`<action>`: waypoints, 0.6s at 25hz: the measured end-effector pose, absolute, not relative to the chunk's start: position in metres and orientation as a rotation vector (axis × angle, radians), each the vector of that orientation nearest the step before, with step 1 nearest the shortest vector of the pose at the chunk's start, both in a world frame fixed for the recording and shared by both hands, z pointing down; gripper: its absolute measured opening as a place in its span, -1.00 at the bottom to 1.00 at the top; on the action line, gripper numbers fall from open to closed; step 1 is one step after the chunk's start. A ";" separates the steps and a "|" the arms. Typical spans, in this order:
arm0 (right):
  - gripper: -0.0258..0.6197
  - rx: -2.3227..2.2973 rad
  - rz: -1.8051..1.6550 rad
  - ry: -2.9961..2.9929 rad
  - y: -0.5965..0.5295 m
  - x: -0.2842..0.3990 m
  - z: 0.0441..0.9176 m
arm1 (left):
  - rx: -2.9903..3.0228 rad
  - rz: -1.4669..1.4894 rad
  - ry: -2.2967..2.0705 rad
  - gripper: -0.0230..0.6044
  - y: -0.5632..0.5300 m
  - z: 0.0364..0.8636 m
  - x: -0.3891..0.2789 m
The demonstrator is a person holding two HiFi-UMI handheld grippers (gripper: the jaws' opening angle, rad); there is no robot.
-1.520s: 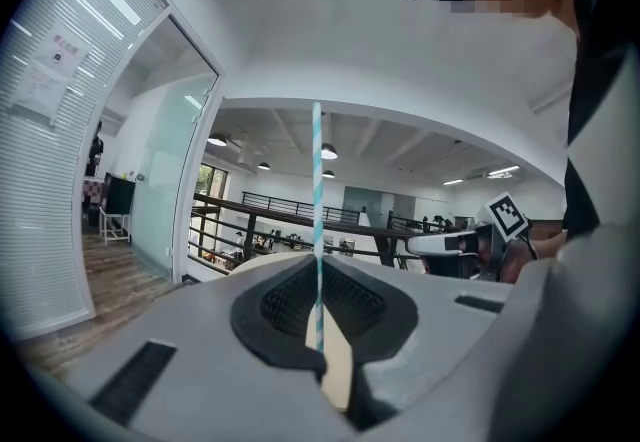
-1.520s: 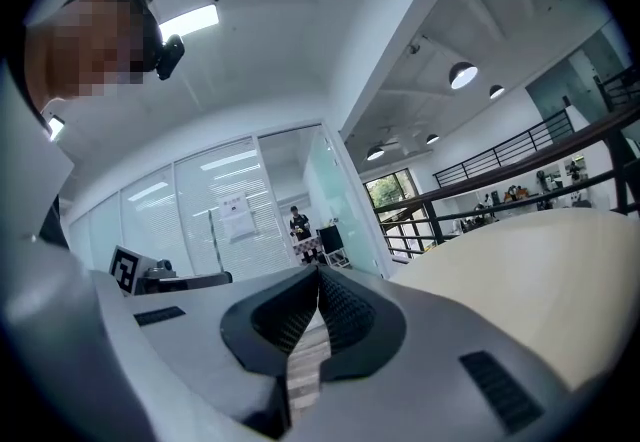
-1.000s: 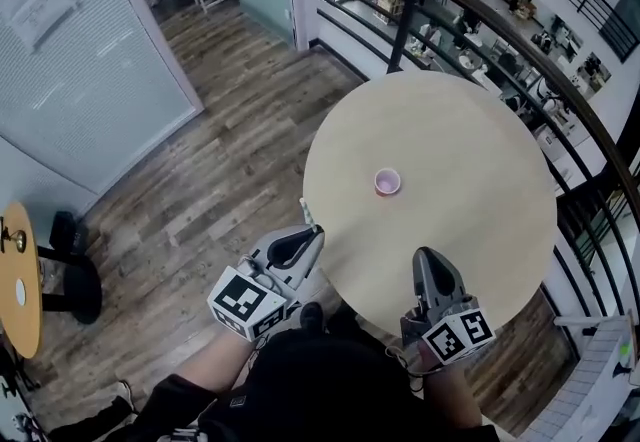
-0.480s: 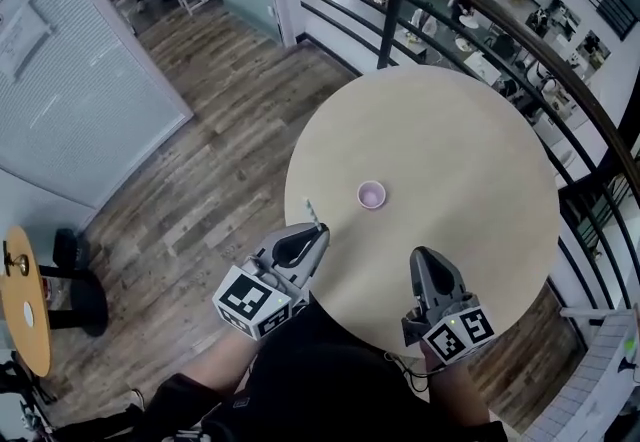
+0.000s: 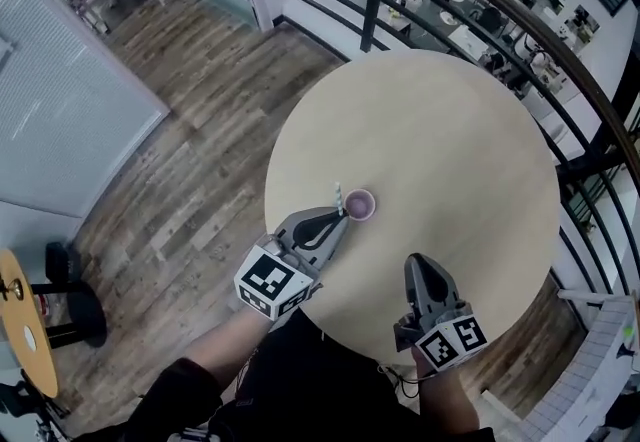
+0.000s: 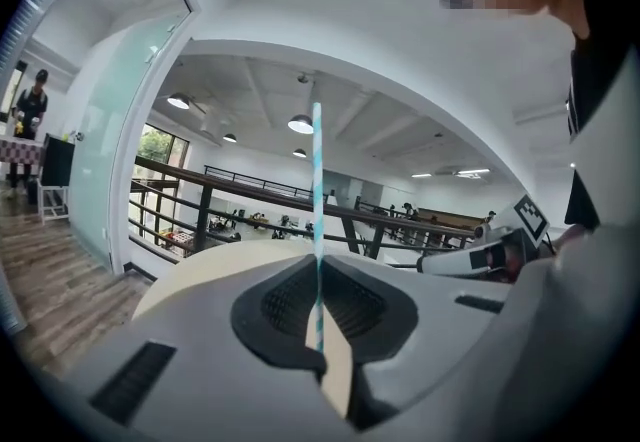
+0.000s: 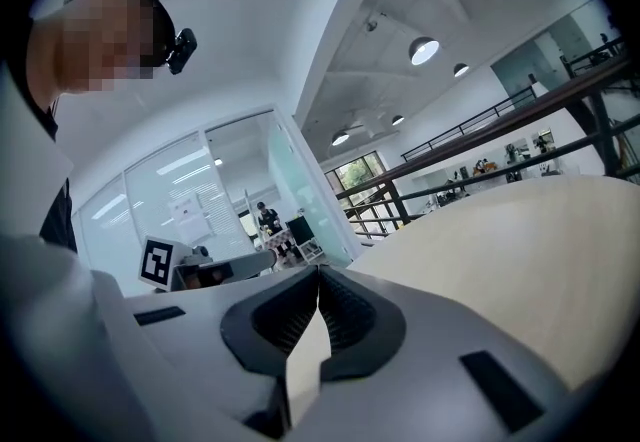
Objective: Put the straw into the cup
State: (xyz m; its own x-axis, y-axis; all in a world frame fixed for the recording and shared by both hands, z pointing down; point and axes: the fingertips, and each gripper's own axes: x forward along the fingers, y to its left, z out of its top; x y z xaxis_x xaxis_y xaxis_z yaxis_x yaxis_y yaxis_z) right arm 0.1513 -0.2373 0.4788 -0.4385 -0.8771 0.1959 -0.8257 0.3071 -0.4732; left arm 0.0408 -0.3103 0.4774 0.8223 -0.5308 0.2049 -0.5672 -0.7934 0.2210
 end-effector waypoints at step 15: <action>-0.85 -1.644 -0.926 2.409 -0.260 0.170 0.532 | 2.691 0.312 -0.786 -0.87 -0.355 0.573 0.080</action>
